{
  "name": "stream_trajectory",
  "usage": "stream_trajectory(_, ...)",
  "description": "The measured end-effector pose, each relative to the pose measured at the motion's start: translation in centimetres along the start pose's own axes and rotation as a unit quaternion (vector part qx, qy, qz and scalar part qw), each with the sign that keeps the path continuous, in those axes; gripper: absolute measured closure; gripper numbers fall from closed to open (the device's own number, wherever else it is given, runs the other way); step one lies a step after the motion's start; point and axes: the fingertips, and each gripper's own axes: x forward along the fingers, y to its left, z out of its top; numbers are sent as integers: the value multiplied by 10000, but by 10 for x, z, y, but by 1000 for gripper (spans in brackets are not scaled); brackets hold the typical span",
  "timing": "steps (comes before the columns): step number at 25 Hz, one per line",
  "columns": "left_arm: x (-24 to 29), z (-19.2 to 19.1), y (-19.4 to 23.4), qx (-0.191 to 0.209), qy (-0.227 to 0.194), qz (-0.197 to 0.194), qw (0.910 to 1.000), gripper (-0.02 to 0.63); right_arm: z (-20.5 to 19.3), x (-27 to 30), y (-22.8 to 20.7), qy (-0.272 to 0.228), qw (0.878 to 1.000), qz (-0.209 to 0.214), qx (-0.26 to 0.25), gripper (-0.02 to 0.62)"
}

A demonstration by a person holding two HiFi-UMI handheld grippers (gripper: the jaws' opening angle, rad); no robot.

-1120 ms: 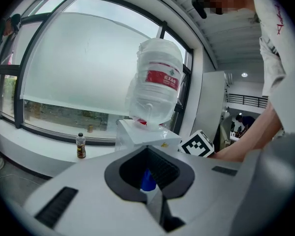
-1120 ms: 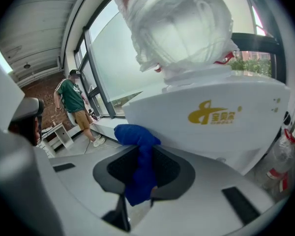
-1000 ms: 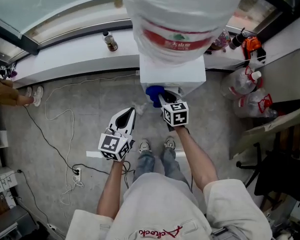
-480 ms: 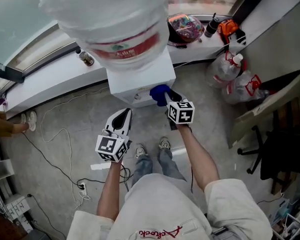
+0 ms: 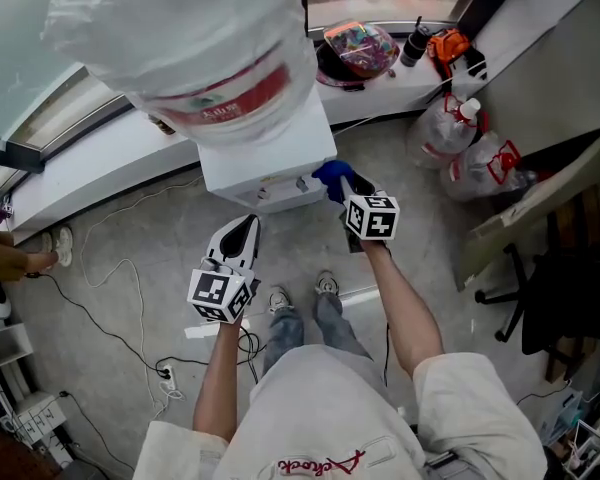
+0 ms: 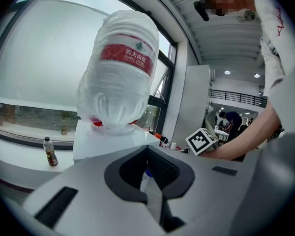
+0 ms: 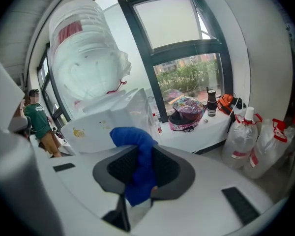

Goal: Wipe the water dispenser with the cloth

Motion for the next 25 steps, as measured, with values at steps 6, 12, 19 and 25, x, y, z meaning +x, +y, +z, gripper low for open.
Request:
stream_trajectory(6,-3,0,-3,15,-39,-13,10000,595,-4,-6,8,-16,10000,40,-28,503)
stream_trajectory(12,-15,13,-6,44,-224,41,9997,595,15,-36,27,-388,9991,97,-155,503)
stream_trajectory(19,-30,64,-19,286,-638,103,9975,595,85,-88,55,-1086,9920,247,-594,503)
stream_trajectory(25,-39,110,-30,553,-1020,273,9929,595,149,-124,80,-1708,9799,534,-885,503)
